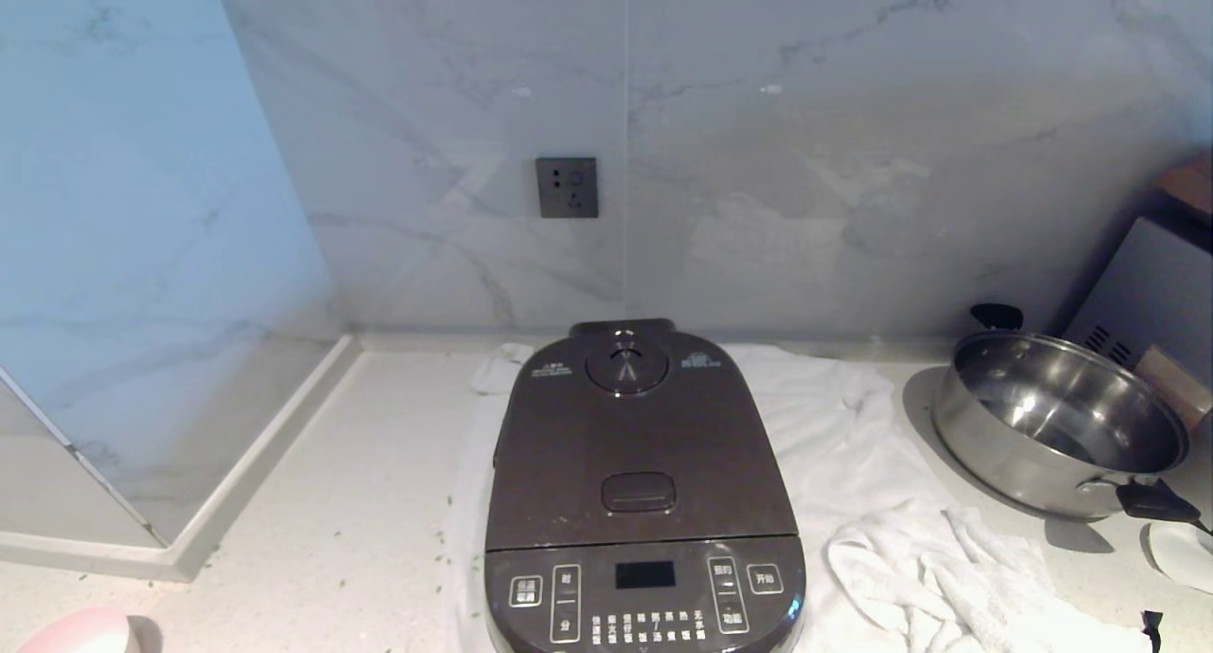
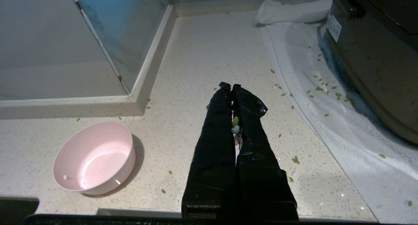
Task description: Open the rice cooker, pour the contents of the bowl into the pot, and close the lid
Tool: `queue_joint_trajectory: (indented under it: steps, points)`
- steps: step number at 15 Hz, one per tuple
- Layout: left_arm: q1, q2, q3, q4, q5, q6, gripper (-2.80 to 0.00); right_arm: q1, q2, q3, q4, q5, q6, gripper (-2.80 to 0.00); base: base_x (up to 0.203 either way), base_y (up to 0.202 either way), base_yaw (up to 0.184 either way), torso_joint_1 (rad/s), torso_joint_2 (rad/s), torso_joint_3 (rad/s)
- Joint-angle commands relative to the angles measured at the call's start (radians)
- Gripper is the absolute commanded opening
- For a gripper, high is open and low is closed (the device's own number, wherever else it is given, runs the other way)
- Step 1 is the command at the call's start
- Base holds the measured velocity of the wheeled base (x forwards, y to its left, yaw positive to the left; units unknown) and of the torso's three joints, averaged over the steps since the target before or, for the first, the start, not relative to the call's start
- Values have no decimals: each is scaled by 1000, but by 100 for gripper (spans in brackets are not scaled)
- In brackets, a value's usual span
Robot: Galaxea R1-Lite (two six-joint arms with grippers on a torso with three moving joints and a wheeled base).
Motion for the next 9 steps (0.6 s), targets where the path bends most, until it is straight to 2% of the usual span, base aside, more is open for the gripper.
queue_joint_trajectory:
  steps: [1, 5, 8, 9]
  points:
    - [0, 2, 1, -1, 0, 1, -280, 0, 2, 0, 0, 0, -1, -280, 0, 0, 0, 0, 0, 0]
    - [-1, 2, 1, -1, 1, -10, -280, 0, 2, 0, 0, 0, -1, -280, 0, 0, 0, 0, 0, 0]
    - [-1, 2, -2, -1, 12, -97, -280, 0, 2, 0, 0, 0, -1, -280, 0, 0, 0, 0, 0, 0]
    - [-1, 2, 0, -1, 13, -104, -280, 0, 2, 0, 0, 0, -1, -280, 0, 0, 0, 0, 0, 0]
